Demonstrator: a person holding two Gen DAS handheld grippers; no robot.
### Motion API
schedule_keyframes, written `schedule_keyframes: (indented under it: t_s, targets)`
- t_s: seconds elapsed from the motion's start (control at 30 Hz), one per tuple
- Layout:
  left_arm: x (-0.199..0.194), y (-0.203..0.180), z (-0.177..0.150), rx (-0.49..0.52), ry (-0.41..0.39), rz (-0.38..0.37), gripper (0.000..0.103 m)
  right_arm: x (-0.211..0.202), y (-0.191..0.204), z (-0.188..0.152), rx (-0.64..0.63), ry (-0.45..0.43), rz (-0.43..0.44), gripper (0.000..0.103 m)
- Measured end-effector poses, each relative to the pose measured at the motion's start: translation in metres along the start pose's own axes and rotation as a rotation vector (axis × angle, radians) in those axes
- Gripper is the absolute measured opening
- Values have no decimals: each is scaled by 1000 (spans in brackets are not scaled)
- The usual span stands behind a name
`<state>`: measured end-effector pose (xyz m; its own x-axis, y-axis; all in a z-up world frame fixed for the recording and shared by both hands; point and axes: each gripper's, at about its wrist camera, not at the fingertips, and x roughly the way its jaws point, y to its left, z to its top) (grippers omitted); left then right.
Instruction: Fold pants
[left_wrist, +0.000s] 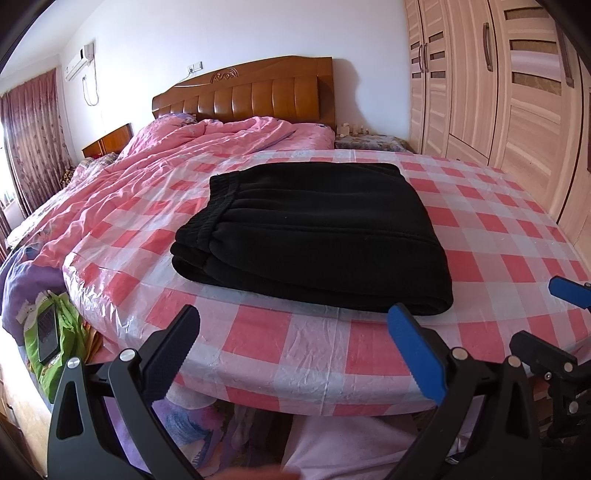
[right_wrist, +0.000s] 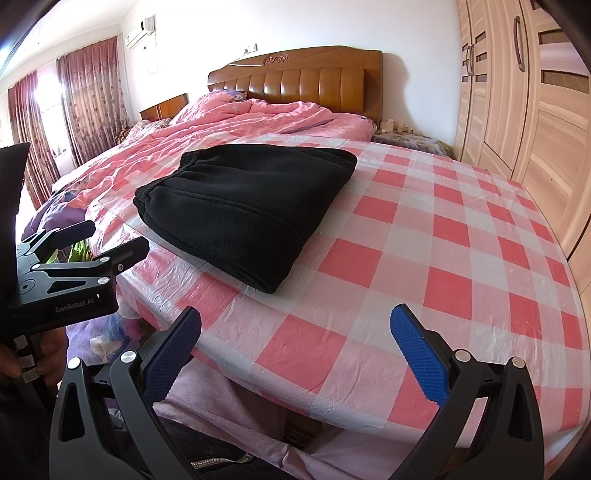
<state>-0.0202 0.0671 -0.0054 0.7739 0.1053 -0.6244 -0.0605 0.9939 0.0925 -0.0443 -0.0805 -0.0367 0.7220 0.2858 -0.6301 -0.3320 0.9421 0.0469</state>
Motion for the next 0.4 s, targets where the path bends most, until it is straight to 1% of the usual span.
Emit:
schedule_keyframes:
  t_s: [0.13, 0.3, 0.4]
  targets:
    - [0, 2, 0, -13, 0, 10, 102, 1, 0, -1, -1, 1, 3, 99]
    - [6, 3, 0, -28, 28, -5, 102, 1, -1, -1, -2, 2, 4, 99]
    - [6, 3, 0, -31, 29, -9, 101, 1, -1, 0, -1, 2, 3, 99]
